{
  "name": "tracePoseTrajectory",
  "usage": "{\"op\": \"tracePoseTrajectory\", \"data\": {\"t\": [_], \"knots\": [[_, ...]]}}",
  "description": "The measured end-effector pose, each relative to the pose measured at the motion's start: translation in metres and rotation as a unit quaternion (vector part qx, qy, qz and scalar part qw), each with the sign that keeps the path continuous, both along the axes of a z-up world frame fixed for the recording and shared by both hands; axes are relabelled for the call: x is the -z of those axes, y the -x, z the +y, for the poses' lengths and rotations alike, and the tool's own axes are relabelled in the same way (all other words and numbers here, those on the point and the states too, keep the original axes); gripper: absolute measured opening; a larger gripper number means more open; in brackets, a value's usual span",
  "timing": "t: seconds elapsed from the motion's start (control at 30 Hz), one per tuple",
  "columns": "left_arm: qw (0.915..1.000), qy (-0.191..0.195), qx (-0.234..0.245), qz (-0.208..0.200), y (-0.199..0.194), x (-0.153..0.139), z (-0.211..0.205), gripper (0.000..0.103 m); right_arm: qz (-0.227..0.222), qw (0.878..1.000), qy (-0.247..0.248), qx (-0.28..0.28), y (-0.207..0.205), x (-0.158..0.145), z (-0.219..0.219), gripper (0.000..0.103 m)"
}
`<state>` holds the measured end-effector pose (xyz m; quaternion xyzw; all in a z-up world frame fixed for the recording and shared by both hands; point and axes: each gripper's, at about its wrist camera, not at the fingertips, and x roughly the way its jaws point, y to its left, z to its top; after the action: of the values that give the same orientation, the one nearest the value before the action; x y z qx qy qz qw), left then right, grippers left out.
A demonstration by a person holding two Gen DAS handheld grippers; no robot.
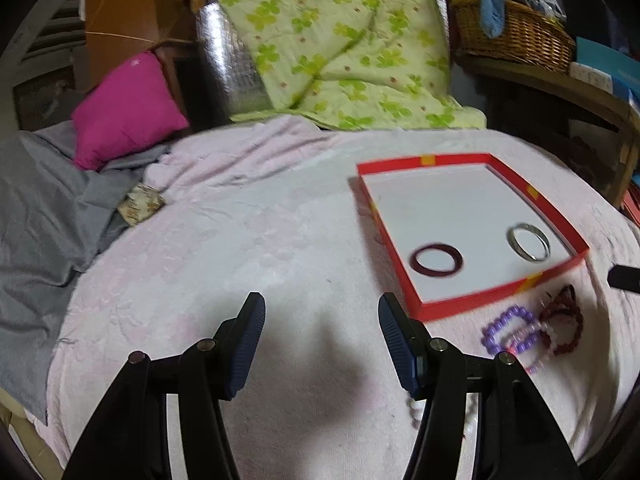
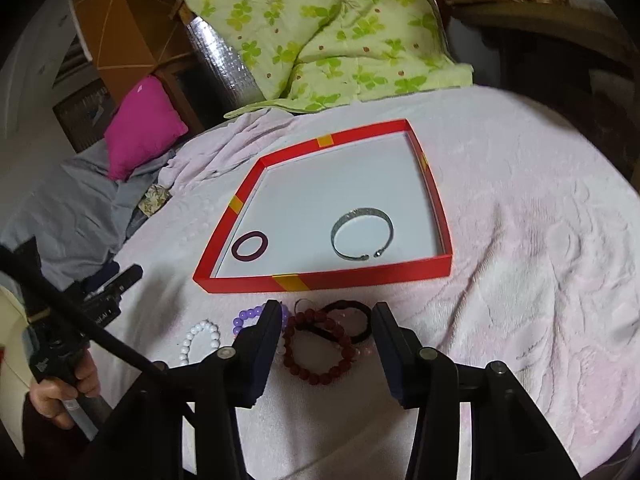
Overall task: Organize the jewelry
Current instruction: 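Raise both open tools away from the tray, then close the right tool on the red bead bracelet while the left tool reaches toward the purple bead bracelet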
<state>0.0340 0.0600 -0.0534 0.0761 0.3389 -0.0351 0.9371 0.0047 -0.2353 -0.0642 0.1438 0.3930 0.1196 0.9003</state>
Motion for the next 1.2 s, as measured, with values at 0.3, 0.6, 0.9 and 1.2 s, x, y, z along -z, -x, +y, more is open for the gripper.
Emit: {"op": "tracePoseTrajectory", "data": {"t": [0.3,0.6,0.9,1.2], "knots": [[0.9981,-0.001,0.045,0.041,-0.004,0.014,-0.018,0.06,0.03,0.998,-0.05,-0.006,-0.008,0.018,-0.019,0.05],[0.9958,-0.019,0.076,0.046,0.0,0.02,-0.032,0.06,0.058,0.997,-0.02,-0.037,-0.019,0.034,0.002,0.05],[0.987,0.003,0.153,0.049,0.012,0.019,-0.061,0.06,0.075,0.996,-0.009,-0.035,-0.021,0.042,-0.003,0.05],[0.9754,0.02,0.208,0.071,0.01,0.029,-0.093,0.052,0.074,0.997,-0.02,-0.025,-0.018,0.042,-0.016,0.05]]}}
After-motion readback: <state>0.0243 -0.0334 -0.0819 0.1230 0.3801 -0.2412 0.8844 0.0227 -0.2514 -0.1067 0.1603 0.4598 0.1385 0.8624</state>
